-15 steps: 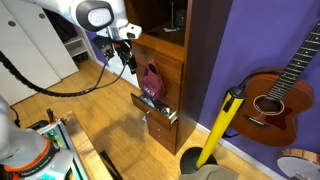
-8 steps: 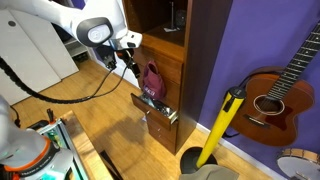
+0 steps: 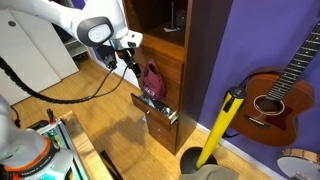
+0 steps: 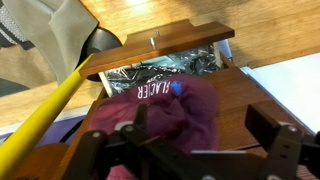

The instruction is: Pick up the maroon cap and put it on the shelf

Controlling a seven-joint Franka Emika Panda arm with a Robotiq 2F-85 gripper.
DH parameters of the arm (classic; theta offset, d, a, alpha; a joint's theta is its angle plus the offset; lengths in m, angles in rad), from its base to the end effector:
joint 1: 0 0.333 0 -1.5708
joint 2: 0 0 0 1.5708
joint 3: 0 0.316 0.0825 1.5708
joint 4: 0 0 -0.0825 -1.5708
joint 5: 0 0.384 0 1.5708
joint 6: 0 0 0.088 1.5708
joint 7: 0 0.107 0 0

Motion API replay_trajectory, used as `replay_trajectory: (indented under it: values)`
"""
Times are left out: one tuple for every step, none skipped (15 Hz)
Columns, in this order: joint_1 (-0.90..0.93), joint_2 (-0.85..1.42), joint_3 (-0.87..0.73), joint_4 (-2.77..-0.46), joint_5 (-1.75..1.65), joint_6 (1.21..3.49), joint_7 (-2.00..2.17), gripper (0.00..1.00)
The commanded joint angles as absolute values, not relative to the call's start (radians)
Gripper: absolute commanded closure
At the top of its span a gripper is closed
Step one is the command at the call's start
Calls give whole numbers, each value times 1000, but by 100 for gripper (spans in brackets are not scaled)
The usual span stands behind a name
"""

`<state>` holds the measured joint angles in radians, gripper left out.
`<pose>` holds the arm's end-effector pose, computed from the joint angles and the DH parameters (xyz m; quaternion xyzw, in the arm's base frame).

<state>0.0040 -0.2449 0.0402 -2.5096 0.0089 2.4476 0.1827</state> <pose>0.4569 0.0202 0.3881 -0.9932 0.0722 -0.0909 0.0086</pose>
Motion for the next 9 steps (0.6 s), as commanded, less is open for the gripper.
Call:
replay_trajectory:
  values:
    - [-31,-245,36,-2542,-40,2475,221,0]
    - [-46,-245,39,-2552,-66,2489,244,0]
    - [-53,-245,37,-2558,-72,2496,245,0]
    - [-59,-246,34,-2566,-74,2506,245,0]
    - [-66,-247,33,-2575,-79,2522,248,0]
    - [-72,-248,31,-2585,-80,2544,247,0]
    - [-76,-248,28,-2596,-78,2566,242,0]
    - [-81,-248,27,-2603,-79,2584,246,0]
    - [-87,-247,28,-2611,-82,2601,251,0]
